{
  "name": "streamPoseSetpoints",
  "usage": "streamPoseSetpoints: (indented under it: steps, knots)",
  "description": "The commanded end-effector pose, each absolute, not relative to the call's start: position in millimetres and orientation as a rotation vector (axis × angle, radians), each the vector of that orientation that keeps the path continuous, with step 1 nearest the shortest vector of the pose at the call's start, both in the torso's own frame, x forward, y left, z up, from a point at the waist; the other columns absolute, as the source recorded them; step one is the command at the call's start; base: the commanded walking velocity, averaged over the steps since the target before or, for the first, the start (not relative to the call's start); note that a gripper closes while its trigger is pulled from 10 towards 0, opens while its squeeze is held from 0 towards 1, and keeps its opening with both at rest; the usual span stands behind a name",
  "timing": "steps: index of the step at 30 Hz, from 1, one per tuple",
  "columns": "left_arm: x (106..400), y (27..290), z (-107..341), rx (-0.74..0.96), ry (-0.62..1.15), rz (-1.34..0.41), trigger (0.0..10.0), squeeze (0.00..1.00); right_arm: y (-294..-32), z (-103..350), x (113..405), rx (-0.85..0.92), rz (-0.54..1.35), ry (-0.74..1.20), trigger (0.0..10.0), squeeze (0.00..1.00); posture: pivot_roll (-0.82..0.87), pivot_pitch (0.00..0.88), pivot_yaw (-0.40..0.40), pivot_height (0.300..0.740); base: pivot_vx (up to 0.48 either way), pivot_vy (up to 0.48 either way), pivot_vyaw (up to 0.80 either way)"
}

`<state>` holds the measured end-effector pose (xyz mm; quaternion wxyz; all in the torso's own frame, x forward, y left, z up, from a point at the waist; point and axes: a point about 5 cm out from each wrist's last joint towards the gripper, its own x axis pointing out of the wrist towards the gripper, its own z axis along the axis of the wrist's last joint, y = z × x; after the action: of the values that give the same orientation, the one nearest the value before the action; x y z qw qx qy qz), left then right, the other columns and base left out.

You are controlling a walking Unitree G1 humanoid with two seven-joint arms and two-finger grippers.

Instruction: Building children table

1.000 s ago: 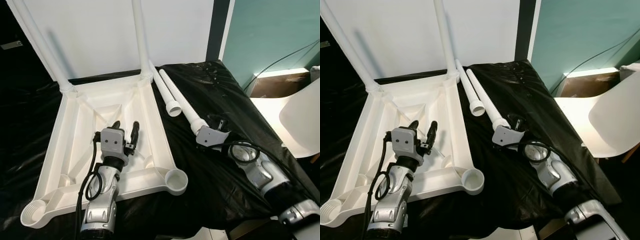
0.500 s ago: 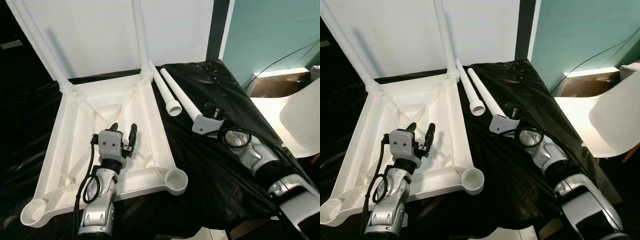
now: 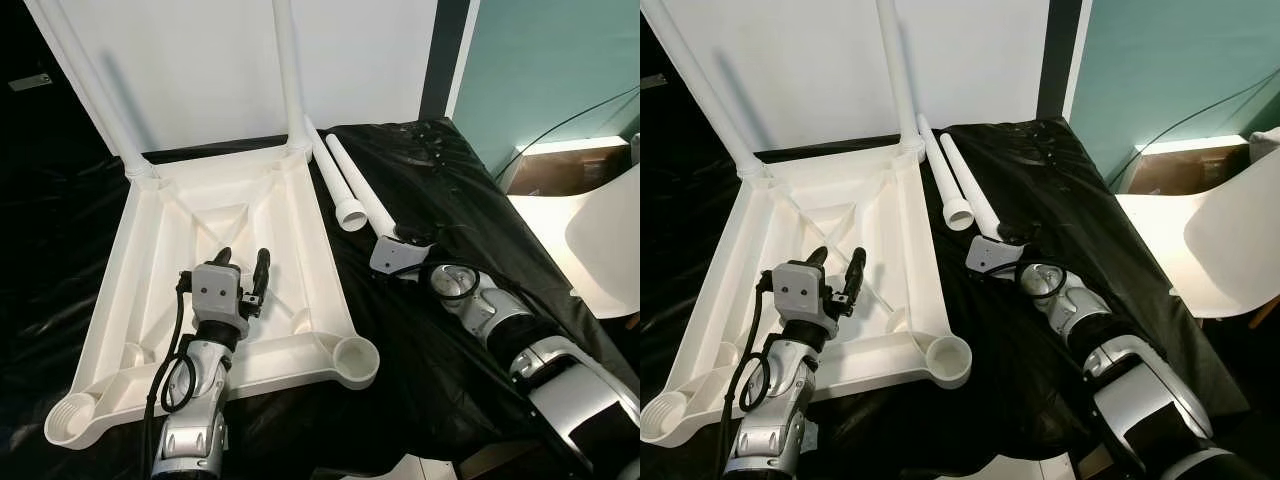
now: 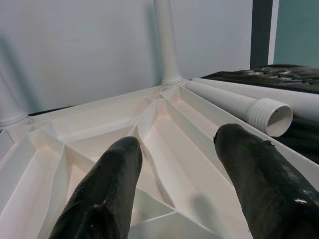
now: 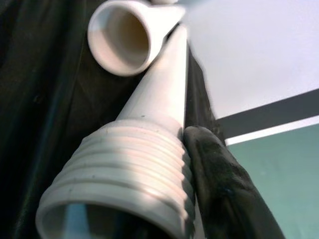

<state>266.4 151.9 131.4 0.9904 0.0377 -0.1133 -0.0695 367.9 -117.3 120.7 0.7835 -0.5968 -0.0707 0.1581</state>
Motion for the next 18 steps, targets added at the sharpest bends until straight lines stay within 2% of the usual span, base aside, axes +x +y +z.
streamPoseSetpoints:
  steps: [1,4,6,8,10,13,18]
  knots:
    - [265,157,130,0.079,-0.219,-0.072,10.0,0.00,-120,109,363,-1.302,0.360,-0.108,0.0,0.00,0.02,0.000,0.039,0.740,0.000,0.000,0.00]
    - [267,158,131,0.079,-0.224,-0.068,10.0,0.00,-123,111,362,-1.306,0.252,-0.161,0.0,0.00,0.01,0.000,0.041,0.740,0.000,0.000,0.00]
    - [271,161,134,0.080,-0.237,-0.064,10.0,0.00,-128,120,360,-1.313,0.111,-0.241,0.0,0.00,-0.01,0.000,0.044,0.740,0.000,0.000,0.00]
    - [271,161,134,0.080,-0.237,-0.064,10.0,0.00,-128,120,360,-1.313,0.111,-0.241,0.0,0.00,-0.01,0.000,0.044,0.740,0.000,0.000,0.00]
    - [274,166,138,0.076,-0.253,-0.069,10.0,0.00,-131,128,355,-1.324,0.001,-0.341,0.0,0.00,-0.03,0.000,0.045,0.740,0.000,0.000,0.00]
    - [275,168,140,0.062,-0.263,-0.073,10.0,0.00,-131,133,351,-1.329,-0.041,-0.399,0.0,0.00,-0.03,0.000,0.045,0.740,0.000,0.000,0.00]
    - [285,171,151,-0.094,-0.287,-0.128,10.0,0.00,-123,148,332,-1.343,-0.115,-0.642,0.0,0.00,-0.05,0.000,0.046,0.740,0.000,0.000,0.00]
